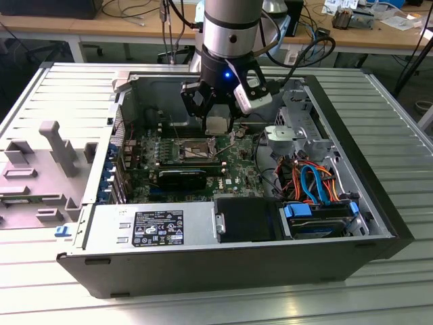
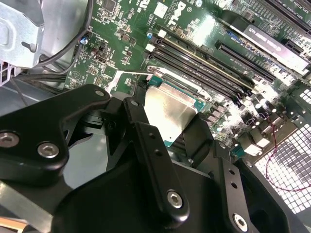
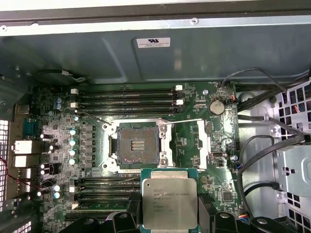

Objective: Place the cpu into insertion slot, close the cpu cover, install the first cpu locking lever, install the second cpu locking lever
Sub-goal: 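Place the cpu into insertion slot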

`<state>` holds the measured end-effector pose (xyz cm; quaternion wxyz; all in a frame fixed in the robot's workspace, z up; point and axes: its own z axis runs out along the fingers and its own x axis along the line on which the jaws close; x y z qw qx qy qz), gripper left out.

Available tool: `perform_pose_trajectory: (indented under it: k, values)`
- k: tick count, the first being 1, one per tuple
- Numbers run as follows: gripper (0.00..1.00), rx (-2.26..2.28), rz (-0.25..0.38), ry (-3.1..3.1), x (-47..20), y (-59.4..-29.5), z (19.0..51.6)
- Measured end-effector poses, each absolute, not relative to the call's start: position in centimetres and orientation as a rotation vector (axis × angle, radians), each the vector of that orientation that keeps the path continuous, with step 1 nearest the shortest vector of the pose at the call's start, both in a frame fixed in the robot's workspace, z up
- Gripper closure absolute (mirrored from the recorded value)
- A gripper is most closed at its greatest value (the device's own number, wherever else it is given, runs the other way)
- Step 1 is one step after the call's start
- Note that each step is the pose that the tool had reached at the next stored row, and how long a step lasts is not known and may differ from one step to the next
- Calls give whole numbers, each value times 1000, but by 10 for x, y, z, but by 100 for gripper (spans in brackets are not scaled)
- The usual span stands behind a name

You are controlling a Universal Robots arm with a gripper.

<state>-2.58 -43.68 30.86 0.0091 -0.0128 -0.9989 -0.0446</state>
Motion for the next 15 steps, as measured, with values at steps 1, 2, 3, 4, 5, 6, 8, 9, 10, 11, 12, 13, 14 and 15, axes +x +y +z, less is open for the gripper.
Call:
perform_pose_trajectory:
  k: [1,2,3,4,5,6,8,9,10,11,12,13,14,15]
  values:
    - [45,-40,-139,-3120,-26,-437,308]
    - [45,-40,-139,-3120,-26,-437,308]
    - [45,-40,-139,-3120,-26,-437,308]
    - [45,-40,-139,-3120,-26,-437,308]
    - [45,-40,-139,-3120,-26,-437,308]
    - [45,-40,-139,-3120,-26,-437,307]
    - [45,-40,-139,-3120,-26,-438,306]
    - [45,-40,-139,-3120,-26,-438,306]
    - [45,-40,-139,-3120,-26,-438,306]
    - [45,-40,-139,-3120,-26,-438,306]
    - [45,-40,-139,-3120,-26,-438,305]
    - [45,-40,-139,-3120,-26,-438,305]
    - [45,-40,-139,-3120,-26,-438,305]
    - [45,-40,-139,-3120,-26,-438,305]
